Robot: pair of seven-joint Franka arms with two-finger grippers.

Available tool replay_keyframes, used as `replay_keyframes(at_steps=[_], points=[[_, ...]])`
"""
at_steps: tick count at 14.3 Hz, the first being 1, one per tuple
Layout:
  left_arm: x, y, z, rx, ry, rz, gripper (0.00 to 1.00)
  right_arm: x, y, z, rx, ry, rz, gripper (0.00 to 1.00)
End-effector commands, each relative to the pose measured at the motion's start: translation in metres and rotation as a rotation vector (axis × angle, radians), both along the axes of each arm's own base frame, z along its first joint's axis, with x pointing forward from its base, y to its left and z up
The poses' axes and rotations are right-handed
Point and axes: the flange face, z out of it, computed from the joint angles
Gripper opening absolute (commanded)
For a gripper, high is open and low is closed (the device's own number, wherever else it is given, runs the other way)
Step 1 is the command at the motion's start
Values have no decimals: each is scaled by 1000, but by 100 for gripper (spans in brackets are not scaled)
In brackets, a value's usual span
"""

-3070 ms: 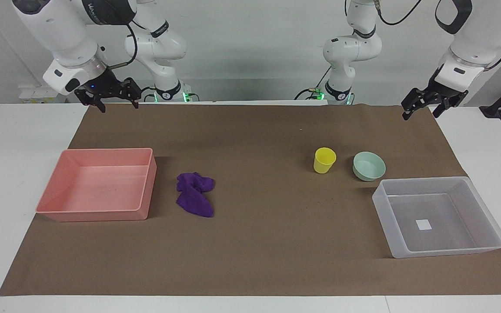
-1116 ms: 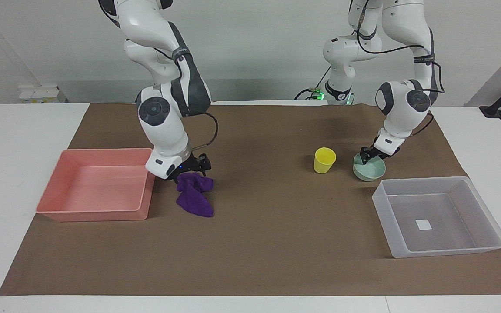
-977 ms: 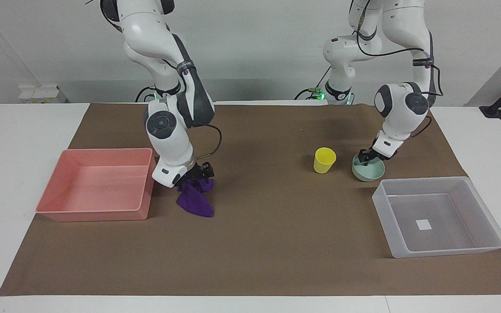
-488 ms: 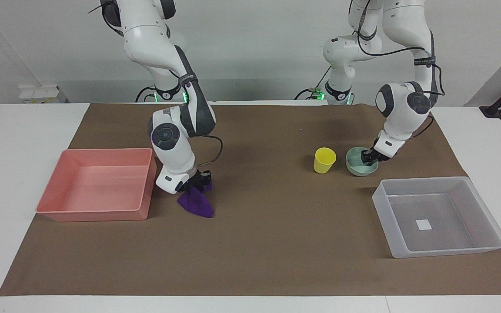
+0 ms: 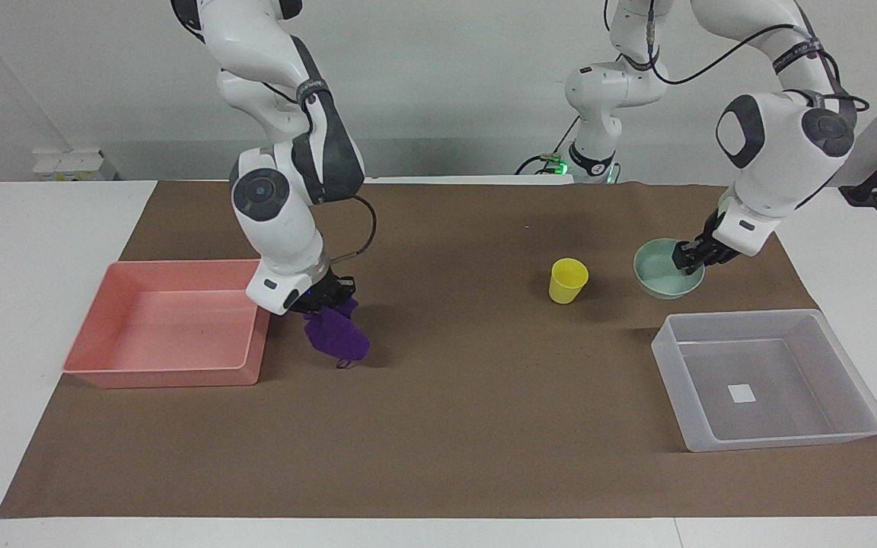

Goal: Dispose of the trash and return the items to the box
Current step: 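Lift the bowl into the clear box while the right gripper drops the cloth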

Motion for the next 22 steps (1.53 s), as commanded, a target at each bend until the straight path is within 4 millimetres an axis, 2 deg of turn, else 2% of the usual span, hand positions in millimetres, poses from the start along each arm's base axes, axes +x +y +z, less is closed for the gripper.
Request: replay_keyframes(at_steps=[1,3,4,6,7,8,9,11,12,14,15,16,17,18,20,22], points=[[46,45,5,-54,-70,103,0,-4,-26,57,-74,-13,-17,0],[82,57,-9,-55,-146,125,0,-7,-60,85,-78,-16,-66,0],[97,65,-21,-54,-178,138,0,-9,-80,90,-77,-11,-96,0],[123,78,-42,-52,-199,154,0,-10,-124,86,-75,23,-101,0],[129,83,-60,-50,-202,160,0,-13,-144,80,-72,34,-94,0],[134,98,-72,-43,-235,182,0,-23,-162,71,-71,44,-98,0],[137,103,-92,-41,-240,193,0,-29,-171,58,-70,37,-104,0],[142,97,-123,-36,-235,173,0,-36,-185,35,-69,30,-122,0],[137,92,-140,-16,-238,157,0,-35,-189,21,-67,31,-121,2],[124,90,-161,2,-257,144,12,-38,-198,-14,-65,11,-121,6],[125,90,-159,2,-260,144,32,-38,-197,-27,-66,1,-119,7],[127,89,-155,1,-265,146,73,-39,-197,-39,-65,3,-119,11],[129,89,-151,-1,-262,151,79,-38,-192,-42,-65,5,-116,15],[129,85,-140,-4,-254,151,85,-36,-191,-44,-65,-1,-117,24],[128,81,-86,-7,-226,139,90,-35,-191,-42,-66,-12,-115,48],[121,78,-27,-6,-200,126,92,-32,-191,-39,-66,-15,-115,63]])
